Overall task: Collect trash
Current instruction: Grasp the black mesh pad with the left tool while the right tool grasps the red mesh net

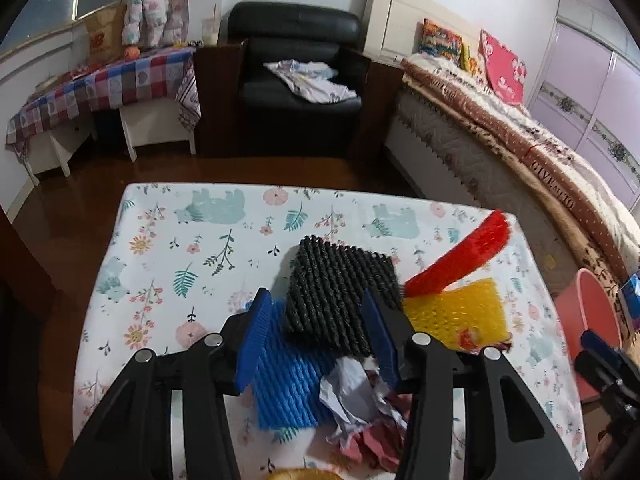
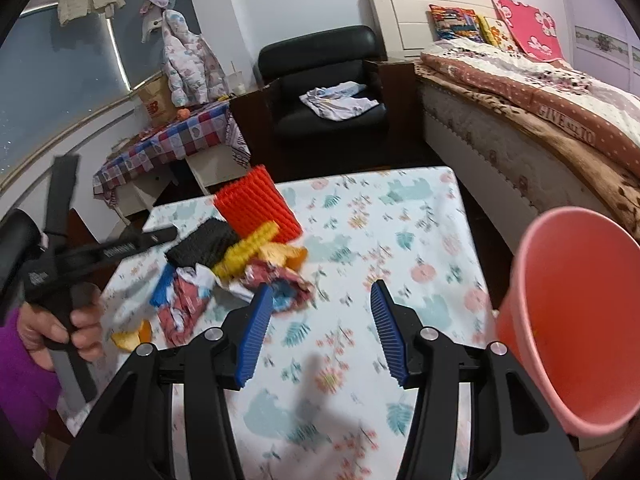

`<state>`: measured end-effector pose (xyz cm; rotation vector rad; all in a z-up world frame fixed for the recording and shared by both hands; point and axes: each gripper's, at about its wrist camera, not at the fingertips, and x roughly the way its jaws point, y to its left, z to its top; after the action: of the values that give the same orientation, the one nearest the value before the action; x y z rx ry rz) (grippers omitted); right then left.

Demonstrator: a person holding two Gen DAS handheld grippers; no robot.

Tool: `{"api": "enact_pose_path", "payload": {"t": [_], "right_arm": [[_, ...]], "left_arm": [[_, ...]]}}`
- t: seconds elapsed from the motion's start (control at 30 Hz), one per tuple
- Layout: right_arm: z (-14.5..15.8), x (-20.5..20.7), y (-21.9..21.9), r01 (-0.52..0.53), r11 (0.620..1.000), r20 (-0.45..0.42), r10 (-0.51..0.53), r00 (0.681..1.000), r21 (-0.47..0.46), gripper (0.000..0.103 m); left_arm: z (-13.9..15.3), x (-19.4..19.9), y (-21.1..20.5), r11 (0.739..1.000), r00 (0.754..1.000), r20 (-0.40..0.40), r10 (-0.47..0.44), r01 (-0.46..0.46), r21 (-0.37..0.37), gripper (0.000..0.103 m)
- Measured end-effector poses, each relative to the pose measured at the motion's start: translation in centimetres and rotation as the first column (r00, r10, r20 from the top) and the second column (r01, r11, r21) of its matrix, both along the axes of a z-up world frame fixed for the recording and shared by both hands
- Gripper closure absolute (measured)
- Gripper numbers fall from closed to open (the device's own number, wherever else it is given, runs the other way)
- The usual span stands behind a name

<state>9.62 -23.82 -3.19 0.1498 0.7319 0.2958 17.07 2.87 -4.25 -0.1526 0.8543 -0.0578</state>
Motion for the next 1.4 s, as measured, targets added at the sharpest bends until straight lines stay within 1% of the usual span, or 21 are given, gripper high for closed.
{"api": "enact_pose_path", "payload": {"t": [0.03,0.13,0.2,0.3,0.33,0.4,0.5,0.67,0.8,0.93,1.07,1.13,1.17,1.2,1.27,1.33,1.4], "right_arm": [[0.1,0.5,0.3,-0.009,1.000,0.000,0.009,1.000,0.008,0.051],[0.4,1.7,1.4,-0.040,0.999,-0.001,0.040,0.999,0.024,0.051],[0.7,2.5,2.6,-0.065,0.998,0.003,0.065,0.998,0.025,0.051],[0.8,3.5,3.9,-0.088,0.996,0.005,0.087,0.996,0.026,0.050],[0.8,3.8,4.3,-0.090,0.996,0.009,0.090,0.996,0.020,0.045],[1.0,4.5,4.9,-0.088,0.996,0.021,0.087,0.996,0.014,0.041],[0.9,5.7,5.3,-0.084,0.996,0.020,0.084,0.996,0.011,0.040],[1.0,7.6,6.5,-0.087,0.996,0.016,0.087,0.996,0.016,0.038],[0.5,9.0,8.0,-0.091,0.996,0.020,0.091,0.996,-0.015,0.037],[-0.1,10.1,8.7,-0.089,0.995,0.020,0.089,0.996,-0.036,0.037],[-0.3,10.3,9.0,-0.097,0.994,0.023,0.098,0.995,-0.039,0.038],[-0.6,10.3,9.0,-0.100,0.994,0.012,0.100,0.995,-0.046,0.063],[-0.8,10.3,9.1,-0.101,0.994,0.003,0.101,0.995,-0.045,0.067],[-0.9,10.3,9.0,-0.102,0.994,-0.008,0.102,0.995,-0.038,0.078],[-1.0,10.0,8.8,-0.099,0.994,-0.010,0.099,0.995,-0.034,0.089],[-0.8,9.7,8.7,-0.100,0.994,-0.004,0.100,0.995,-0.037,0.096],[-0.7,9.4,8.4,-0.098,0.994,0.005,0.098,0.995,-0.039,0.097]], "left_arm": [[-0.4,0.2,0.1,1.000,1.000,-0.010,-0.004,0.004,0.000,0.058],[-1.5,1.1,0.2,1.000,0.999,-0.048,-0.007,0.006,-0.016,0.069],[-2.0,1.3,0.5,0.999,0.998,-0.061,-0.010,0.007,-0.041,0.087],[-2.4,1.3,1.1,0.998,0.998,-0.067,-0.004,-0.001,-0.067,0.093],[-2.4,1.3,1.4,0.997,0.998,-0.064,0.000,-0.005,-0.081,0.093],[-2.2,1.0,1.8,0.995,0.999,-0.052,0.003,-0.008,-0.101,0.094],[-1.4,0.1,2.3,0.991,1.000,-0.014,-0.003,0.001,-0.137,0.095],[-0.1,-0.9,3.0,0.985,1.000,0.025,-0.001,0.005,-0.171,0.095],[0.8,-1.5,3.7,0.978,0.999,0.047,0.011,-0.001,-0.207,0.095],[1.2,-2.1,4.4,0.975,0.998,0.060,0.017,-0.003,-0.221,0.095],[1.4,-2.6,4.6,0.975,0.997,0.070,0.020,-0.004,-0.224,0.095],[1.5,-2.8,4.7,0.974,0.997,0.075,0.022,-0.004,-0.228,0.095],[1.6,-2.8,4.8,0.973,0.997,0.077,0.023,-0.004,-0.231,0.095],[1.8,-2.9,4.8,0.972,0.996,0.081,0.024,-0.005,-0.234,0.095],[2.0,-3.2,4.8,0.972,0.996,0.088,0.025,-0.003,-0.237,0.095],[2.5,-3.5,4.8,0.972,0.995,0.100,0.024,0.000,-0.234,0.095],[2.8,-3.8,4.7,0.973,0.994,0.108,0.024,0.002,-0.230,0.095]]}}
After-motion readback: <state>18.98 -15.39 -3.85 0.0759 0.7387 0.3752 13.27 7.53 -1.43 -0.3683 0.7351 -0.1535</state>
